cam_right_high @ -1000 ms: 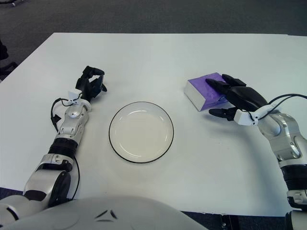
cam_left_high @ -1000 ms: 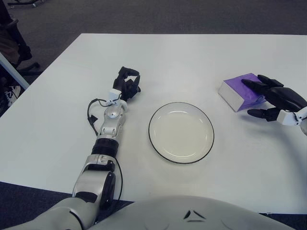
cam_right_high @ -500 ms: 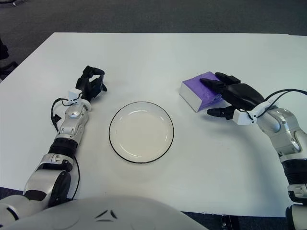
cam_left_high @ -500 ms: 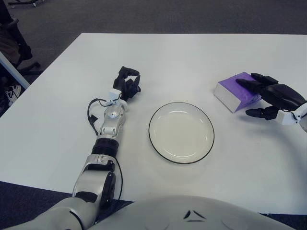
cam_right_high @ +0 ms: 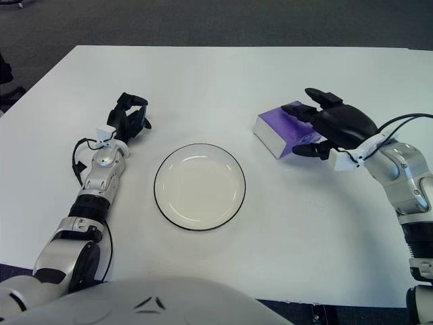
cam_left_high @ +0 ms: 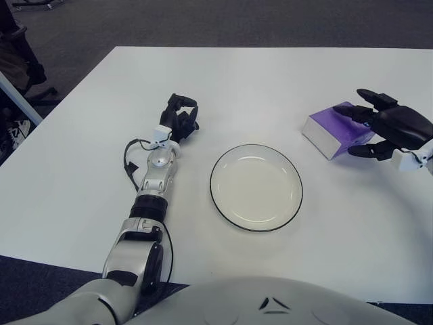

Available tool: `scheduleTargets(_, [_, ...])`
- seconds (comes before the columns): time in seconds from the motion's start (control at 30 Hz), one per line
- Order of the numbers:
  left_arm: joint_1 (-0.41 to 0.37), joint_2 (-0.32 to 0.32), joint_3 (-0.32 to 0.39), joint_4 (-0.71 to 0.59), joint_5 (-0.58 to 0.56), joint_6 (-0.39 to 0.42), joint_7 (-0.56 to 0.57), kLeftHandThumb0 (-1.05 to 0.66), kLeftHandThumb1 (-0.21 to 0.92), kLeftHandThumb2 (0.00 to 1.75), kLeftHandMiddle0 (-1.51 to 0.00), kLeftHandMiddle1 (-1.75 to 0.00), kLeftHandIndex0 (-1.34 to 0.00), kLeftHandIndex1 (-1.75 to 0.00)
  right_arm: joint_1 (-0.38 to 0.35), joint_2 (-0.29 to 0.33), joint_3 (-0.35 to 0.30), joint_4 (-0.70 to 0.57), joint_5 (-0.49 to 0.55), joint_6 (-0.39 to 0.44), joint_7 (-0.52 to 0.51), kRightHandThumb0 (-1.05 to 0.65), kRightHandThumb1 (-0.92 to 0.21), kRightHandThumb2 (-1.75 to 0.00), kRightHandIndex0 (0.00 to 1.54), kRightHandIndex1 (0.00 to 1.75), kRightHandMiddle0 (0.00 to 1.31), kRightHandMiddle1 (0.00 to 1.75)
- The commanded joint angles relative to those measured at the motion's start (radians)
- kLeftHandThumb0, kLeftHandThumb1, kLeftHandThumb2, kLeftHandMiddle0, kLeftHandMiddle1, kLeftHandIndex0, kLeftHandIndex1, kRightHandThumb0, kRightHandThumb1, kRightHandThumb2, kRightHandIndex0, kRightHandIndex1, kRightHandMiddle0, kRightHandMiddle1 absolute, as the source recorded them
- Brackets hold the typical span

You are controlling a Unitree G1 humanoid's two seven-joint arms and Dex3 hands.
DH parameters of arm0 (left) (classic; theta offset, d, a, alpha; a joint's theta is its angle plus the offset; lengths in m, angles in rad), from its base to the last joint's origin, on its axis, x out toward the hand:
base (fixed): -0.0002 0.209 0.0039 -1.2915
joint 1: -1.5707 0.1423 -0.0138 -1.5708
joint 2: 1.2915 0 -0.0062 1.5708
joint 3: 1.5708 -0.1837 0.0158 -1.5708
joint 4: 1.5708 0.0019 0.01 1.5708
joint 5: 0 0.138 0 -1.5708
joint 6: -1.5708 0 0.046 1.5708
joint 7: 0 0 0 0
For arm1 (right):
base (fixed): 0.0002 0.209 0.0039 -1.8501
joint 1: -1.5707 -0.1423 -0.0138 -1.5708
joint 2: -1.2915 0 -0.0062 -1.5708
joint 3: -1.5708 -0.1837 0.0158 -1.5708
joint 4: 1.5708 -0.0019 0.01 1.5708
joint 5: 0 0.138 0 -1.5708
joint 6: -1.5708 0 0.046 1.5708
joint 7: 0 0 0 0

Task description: Put the tissue paper into the plate.

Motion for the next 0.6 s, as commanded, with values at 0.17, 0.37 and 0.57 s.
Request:
scheduleTargets(0.17, [0.108, -0.041, -0.008, 0.057, 0.004, 0.008, 0.009, -0.35, 0.92, 0.4, -0.7, -1.75, -0.33, -1.62, -0.02, -0.018, -0.039, -0.038, -0.004, 0.002, -0.009, -0.87, -0.92, -0.68, 0.36, 0.0, 0.36, 0.02])
scheduleTargets(0.37, [0.108, -0.042, -0.008, 0.058, 0.004, 0.008, 0.01, -0.35, 0.92, 0.4, -0.7, -1.74, -0.33, -1.62, -0.025, -0.016, -0.039, -0.047, -0.003, 0.009, -0.005, -0.86, -0.92, -0.66, 0.35, 0.0, 0.36, 0.01])
scheduleTargets(0.57, [0.107, -0.042, -0.007, 0.06, 0.004, 0.009, 0.01, -0.35, 0.92, 0.4, -0.7, -1.74, -0.33, -1.62, -0.048, -0.013, -0.013, -0.041, -0.01, 0.012, 0.008, -0.85, -0.92, -0.66, 0.34, 0.0, 0.36, 0.01])
